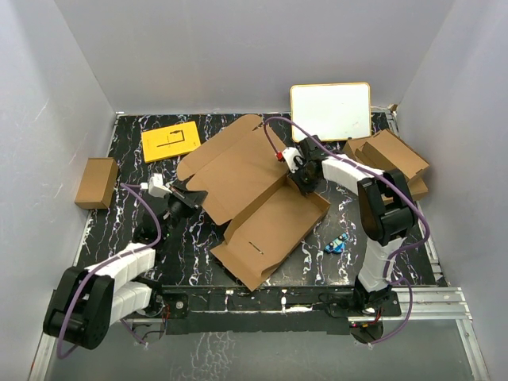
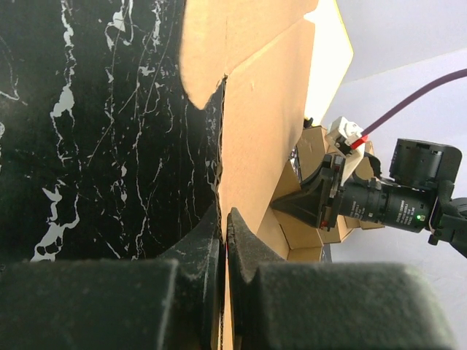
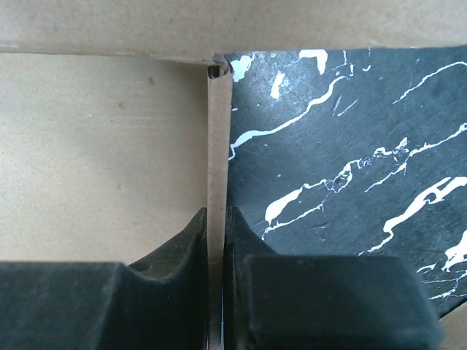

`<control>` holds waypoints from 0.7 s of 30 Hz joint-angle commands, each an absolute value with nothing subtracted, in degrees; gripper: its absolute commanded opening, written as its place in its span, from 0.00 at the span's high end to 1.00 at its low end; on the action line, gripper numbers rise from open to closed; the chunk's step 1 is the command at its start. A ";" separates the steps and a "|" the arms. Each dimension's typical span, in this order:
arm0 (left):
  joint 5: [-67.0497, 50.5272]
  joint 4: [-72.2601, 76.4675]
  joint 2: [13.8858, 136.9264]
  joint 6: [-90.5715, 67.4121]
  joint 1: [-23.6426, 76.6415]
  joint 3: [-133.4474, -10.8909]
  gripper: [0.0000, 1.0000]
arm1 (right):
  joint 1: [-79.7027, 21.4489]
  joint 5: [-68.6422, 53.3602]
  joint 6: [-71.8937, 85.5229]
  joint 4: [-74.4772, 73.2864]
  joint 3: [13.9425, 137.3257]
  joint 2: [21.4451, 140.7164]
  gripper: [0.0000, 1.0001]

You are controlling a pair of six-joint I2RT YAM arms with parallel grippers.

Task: Fold the paper box

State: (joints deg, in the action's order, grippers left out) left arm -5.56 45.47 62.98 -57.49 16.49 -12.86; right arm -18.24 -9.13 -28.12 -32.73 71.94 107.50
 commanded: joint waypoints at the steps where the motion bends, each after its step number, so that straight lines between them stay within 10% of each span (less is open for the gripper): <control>1: -4.76 43.67 58.79 -55.00 16.69 -16.07 1.00 | -18.90 -0.42 -28.90 -29.71 71.24 105.15 0.92; 21: -3.85 39.40 55.62 -53.53 16.81 -17.13 1.00 | -19.50 -7.26 -29.28 -34.36 73.26 103.55 0.66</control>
